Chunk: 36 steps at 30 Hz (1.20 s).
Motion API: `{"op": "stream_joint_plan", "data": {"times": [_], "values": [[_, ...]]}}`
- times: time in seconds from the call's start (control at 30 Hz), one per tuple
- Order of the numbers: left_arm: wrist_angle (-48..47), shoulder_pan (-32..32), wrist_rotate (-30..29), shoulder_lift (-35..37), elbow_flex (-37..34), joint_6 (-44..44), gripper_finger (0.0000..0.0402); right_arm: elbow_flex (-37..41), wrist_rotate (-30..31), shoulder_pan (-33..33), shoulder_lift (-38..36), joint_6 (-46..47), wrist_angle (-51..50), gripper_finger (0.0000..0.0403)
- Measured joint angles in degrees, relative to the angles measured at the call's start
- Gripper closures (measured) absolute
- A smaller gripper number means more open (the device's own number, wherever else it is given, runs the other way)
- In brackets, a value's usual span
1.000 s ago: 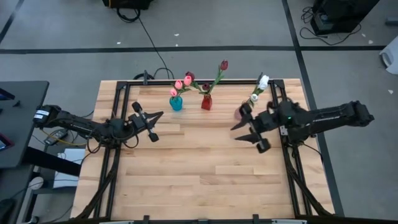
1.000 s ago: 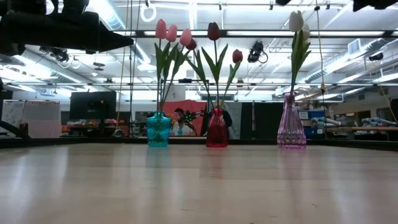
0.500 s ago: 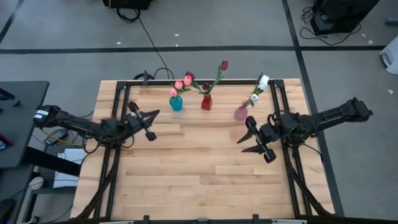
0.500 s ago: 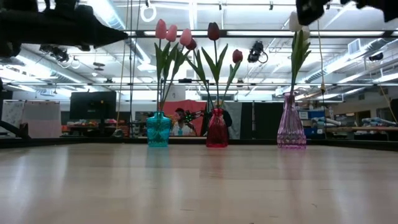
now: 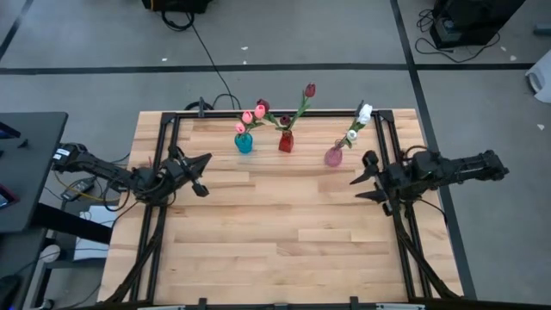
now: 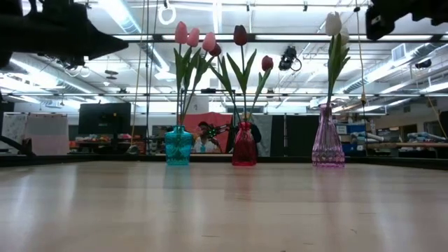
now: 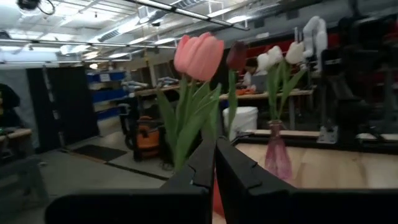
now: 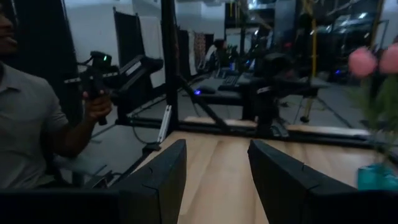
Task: Sort flowers into vase by color
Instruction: Return to Home Position
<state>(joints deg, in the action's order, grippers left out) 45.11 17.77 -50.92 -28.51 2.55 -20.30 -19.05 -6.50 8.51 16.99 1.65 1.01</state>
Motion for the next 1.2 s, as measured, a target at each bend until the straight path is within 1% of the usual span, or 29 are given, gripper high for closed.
{"op": "stream_joint_plan", "data": {"times": [0.1,0.23,0.33,0.47,0.57,0.7,0.8,0.97,1.07,1.2], "values": [[-0.49,2.28,-0.01,1.39,0.0,0.57,0.0383,0.12,0.0,-0.73,-4.77,-0.06,-3.17,0.0218],[-0.5,5.87,-0.04,3.93,0.0,-1.73,0.0383,1.66,0.44,-1.19,-9.2,0.18,-3.7,0.0218],[-1.87,7.98,-0.37,6.47,0.0,-2.85,0.0391,3.51,4.3,-1.57,-11.52,1.09,-4.99,0.0218],[-6.58,10.08,-2.94,10.98,-0.02,-3.46,0.0397,6.54,8.59,-2.43,-13.91,1.31,-4.85,0.0219],[-10.19,11.19,-3.58,15.24,-0.04,-3.47,0.0398,8.51,10.26,-3.54,-15.48,1.59,-4.68,0.0229],[-14.26,11.99,-3.49,21.01,-0.04,-3.24,0.0399,11.38,11.63,-5.89,-16.73,1.67,-1.98,0.0257],[-18.4,11.77,-1.56,24.26,-0.04,-1.2,0.04,13.71,10.71,-8.45,-16.76,3.22,0.93,0.0284],[-23.28,10.2,0.93,26.38,-0.04,1.49,0.04,18.77,5.24,-13.09,-16.74,6.68,7.04,0.0323],[-24.01,8.41,3.54,26.33,-0.04,2.73,0.04,18.71,3.61,-15.41,-16.1,8.28,7.08,0.0342],[-24.04,5.59,7.07,26.32,-0.04,3.24,0.0401,18.71,1.73,-17.88,-15.86,7.93,8.91,0.036]]}}
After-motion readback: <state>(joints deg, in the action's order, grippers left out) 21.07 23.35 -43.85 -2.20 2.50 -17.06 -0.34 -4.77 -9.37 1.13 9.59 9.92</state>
